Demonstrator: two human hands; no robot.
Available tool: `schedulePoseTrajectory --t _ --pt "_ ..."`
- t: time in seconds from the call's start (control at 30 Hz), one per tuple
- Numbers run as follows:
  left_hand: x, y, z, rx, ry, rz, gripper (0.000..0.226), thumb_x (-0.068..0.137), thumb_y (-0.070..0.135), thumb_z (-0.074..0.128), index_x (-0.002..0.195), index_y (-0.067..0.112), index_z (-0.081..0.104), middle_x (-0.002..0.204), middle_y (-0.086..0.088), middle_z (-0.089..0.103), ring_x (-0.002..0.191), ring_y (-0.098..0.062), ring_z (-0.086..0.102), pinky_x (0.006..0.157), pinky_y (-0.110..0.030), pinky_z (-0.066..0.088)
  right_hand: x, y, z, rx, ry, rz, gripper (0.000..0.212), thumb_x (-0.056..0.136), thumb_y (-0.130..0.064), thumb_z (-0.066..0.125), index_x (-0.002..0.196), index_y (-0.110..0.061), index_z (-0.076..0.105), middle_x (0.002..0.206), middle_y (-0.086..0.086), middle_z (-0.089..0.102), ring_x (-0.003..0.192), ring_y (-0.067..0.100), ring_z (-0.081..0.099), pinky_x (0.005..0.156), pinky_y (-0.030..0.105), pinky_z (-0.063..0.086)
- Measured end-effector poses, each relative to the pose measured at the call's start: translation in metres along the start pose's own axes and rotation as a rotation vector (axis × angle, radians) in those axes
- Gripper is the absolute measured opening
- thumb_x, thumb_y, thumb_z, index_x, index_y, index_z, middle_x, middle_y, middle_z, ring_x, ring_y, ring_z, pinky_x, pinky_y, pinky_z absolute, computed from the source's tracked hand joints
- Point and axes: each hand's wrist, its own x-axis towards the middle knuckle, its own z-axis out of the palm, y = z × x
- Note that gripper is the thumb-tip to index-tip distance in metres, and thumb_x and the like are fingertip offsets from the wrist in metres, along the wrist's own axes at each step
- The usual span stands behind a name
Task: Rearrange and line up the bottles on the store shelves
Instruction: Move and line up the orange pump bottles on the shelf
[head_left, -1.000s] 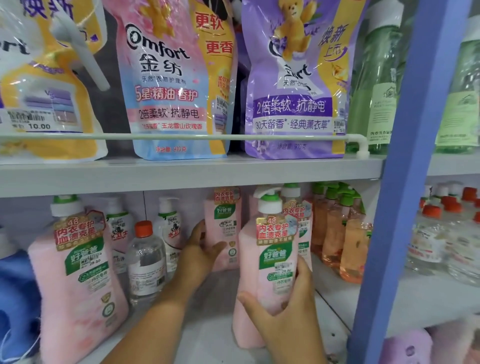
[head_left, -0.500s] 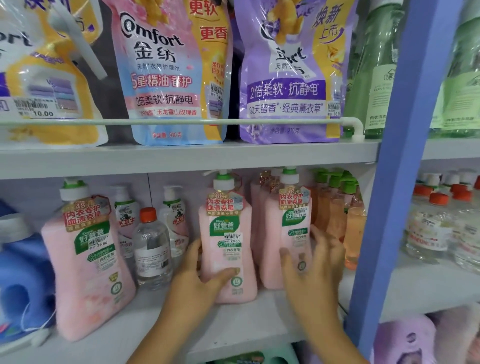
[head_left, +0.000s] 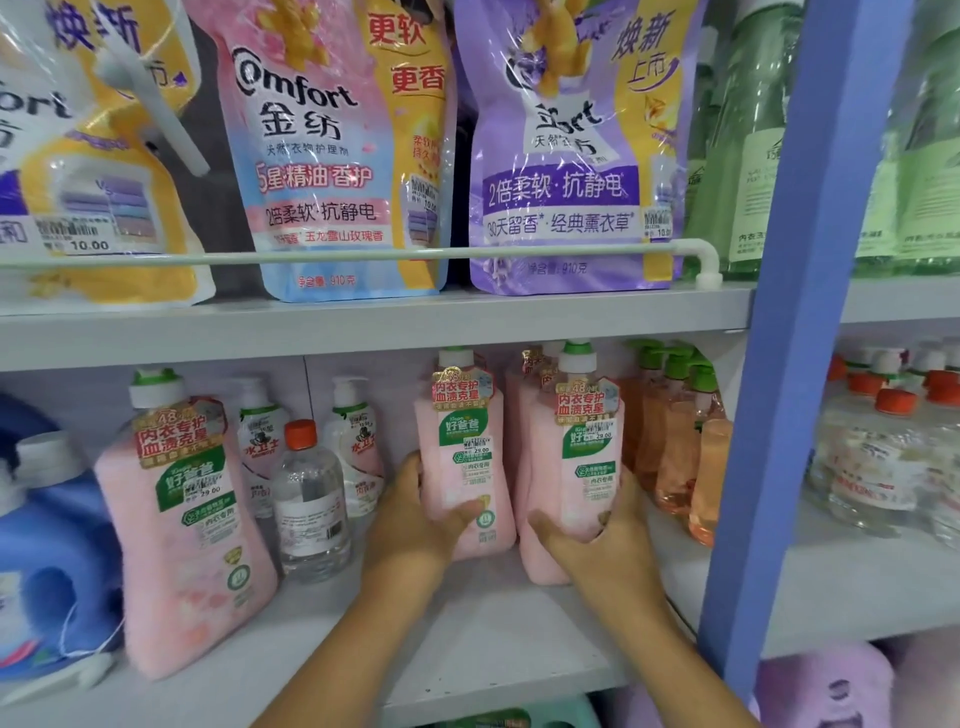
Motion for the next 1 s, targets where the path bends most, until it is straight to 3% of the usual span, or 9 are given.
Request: schedulePoseTrajectory --t 0.2,0.3,0.37,0.43,0.53,0.6,0.7,0.8,1.0 --pt "0.005 0.000 0.006 -0.042 0.014 0.027 0.064 0.076 0.028 0.088 0.125 0.035 0.048 0.125 0.010 0.067 0.111 -0.015 0.064 0.092 -0.029 0.049 -0.002 -0.003 0.000 0.033 -0.032 -0.003 0.086 0.051 -0.058 0.086 0.123 -0.041 0.041 0.120 -0.005 0.060 0.105 0.010 0.063 0.085 0.031 0.053" --pt "-0.006 -0.002 -0.003 0.045 0.006 0.021 0.076 0.082 0.032 0.083 0.146 0.026 0.042 0.145 0.002 0.056 0.131 -0.018 0.055 0.105 -0.032 0.046 -0.002 -0.004 -0.003 0.072 -0.049 0.014 0.084 0.059 -0.042 0.094 0.124 -0.039 0.042 0.121 -0.006 0.060 0.102 0.001 0.062 0.081 0.019 0.050" --pt "-0.034 -0.008 -0.032 0.050 0.158 0.152 0.067 0.089 0.032 0.076 0.148 0.027 0.044 0.145 0.007 0.052 0.132 -0.003 0.050 0.109 -0.020 0.041 -0.002 -0.006 -0.004 0.106 -0.060 0.034 0.081 0.064 -0.028 0.095 0.126 -0.034 0.044 0.121 -0.006 0.060 0.099 -0.001 0.061 0.077 0.014 0.046" --pt "-0.067 -0.017 -0.074 0.059 0.468 0.334 0.046 0.091 0.023 0.073 0.134 0.023 0.055 0.130 0.011 0.053 0.121 0.008 0.047 0.104 -0.008 0.034 -0.003 -0.013 -0.004 0.135 -0.061 0.056 0.078 0.065 -0.020 0.095 0.124 -0.030 0.045 0.115 -0.006 0.060 0.093 -0.001 0.059 0.079 0.020 0.045" --pt "-0.080 -0.047 -0.137 0.099 0.778 0.270 0.062 0.082 0.023 0.082 0.134 0.010 0.050 0.133 -0.006 0.048 0.127 -0.022 0.046 0.110 -0.040 0.039 -0.005 -0.016 -0.005 0.145 -0.060 0.040 0.072 0.067 -0.012 0.093 0.117 -0.029 0.045 0.102 -0.016 0.060 0.089 -0.001 0.059 0.085 0.029 0.046" --pt "-0.064 -0.062 -0.162 0.071 0.659 0.096 0.084 0.076 0.029 0.089 0.144 0.017 0.041 0.136 -0.006 0.048 0.127 -0.026 0.048 0.104 -0.047 0.046 -0.007 -0.021 -0.005 0.139 -0.068 0.040 0.070 0.068 -0.012 0.092 0.116 -0.029 0.045 0.100 -0.013 0.060 0.088 0.007 0.059 0.084 0.030 0.044" --pt "-0.046 -0.062 -0.173 -0.008 0.467 -0.040 0.067 0.079 0.028 0.086 0.133 0.026 0.047 0.118 0.006 0.065 0.109 -0.023 0.064 0.084 -0.037 0.048 -0.008 -0.025 -0.007 0.158 -0.064 0.045 0.069 0.070 -0.011 0.091 0.117 -0.028 0.044 0.099 -0.016 0.058 0.088 0.009 0.058 0.081 0.027 0.043" --pt "-0.047 -0.063 -0.179 -0.006 0.425 -0.039 0.048 0.081 0.031 0.084 0.118 0.035 0.053 0.104 0.017 0.068 0.098 -0.020 0.069 0.080 -0.039 0.052 -0.007 -0.023 -0.008 0.159 -0.066 0.048 0.069 0.070 -0.012 0.091 0.117 -0.029 0.043 0.098 -0.022 0.056 0.086 0.000 0.057 0.079 0.026 0.043" --pt "-0.081 -0.043 -0.142 -0.120 0.178 0.026 0.049 0.084 0.017 0.081 0.122 0.036 0.058 0.105 0.024 0.074 0.092 0.003 0.070 0.080 -0.028 0.053 -0.006 -0.018 -0.008 0.191 -0.086 0.086 0.073 0.068 -0.019 0.093 0.119 -0.035 0.042 0.104 -0.023 0.059 0.091 -0.008 0.056 0.084 0.029 0.045"
